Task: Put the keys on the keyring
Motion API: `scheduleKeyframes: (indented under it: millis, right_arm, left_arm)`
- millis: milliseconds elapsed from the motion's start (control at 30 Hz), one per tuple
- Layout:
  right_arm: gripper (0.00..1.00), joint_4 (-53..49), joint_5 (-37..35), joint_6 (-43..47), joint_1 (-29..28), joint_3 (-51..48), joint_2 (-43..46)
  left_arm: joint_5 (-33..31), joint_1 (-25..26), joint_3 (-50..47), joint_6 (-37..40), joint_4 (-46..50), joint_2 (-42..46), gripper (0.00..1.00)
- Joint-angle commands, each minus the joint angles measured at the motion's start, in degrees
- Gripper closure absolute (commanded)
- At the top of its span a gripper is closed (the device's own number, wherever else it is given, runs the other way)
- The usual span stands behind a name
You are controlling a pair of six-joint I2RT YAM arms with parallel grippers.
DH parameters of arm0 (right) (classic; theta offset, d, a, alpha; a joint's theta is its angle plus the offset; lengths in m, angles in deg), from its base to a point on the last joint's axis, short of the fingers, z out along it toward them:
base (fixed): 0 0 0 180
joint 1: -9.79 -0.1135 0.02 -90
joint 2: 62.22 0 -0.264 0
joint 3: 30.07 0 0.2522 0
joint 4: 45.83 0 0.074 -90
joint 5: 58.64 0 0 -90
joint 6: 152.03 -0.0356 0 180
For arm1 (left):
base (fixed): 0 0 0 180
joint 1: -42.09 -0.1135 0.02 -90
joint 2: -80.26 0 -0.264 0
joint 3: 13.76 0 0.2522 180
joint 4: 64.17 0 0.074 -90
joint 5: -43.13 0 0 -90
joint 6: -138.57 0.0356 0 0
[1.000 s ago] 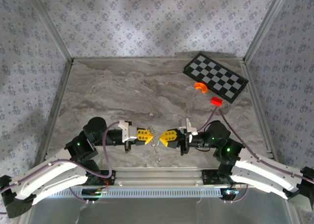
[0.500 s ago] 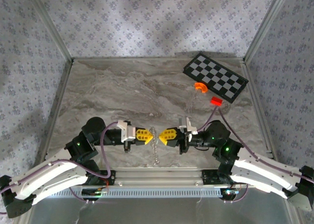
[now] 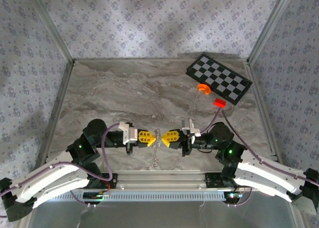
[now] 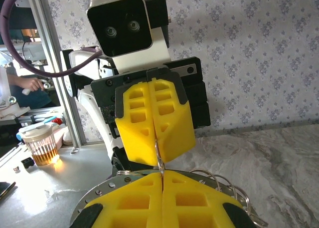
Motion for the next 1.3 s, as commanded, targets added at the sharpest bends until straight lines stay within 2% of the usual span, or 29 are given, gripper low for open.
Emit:
scheduleKeyframes:
  millis: [0,1267]
  right_arm:
    - [1.0,2.2,0.7,-0.8,0.1,0.6,-0.1]
    - [1.0,4.1,4.5,0.6,-1.0,0.9,-0.6]
  left_arm:
    - [1.3,0.4,1.3,-0.6,-3.7,0.1,1.0]
    - [0.6,0.5,1.8,-0.4,-3.1,-0.5,1.0]
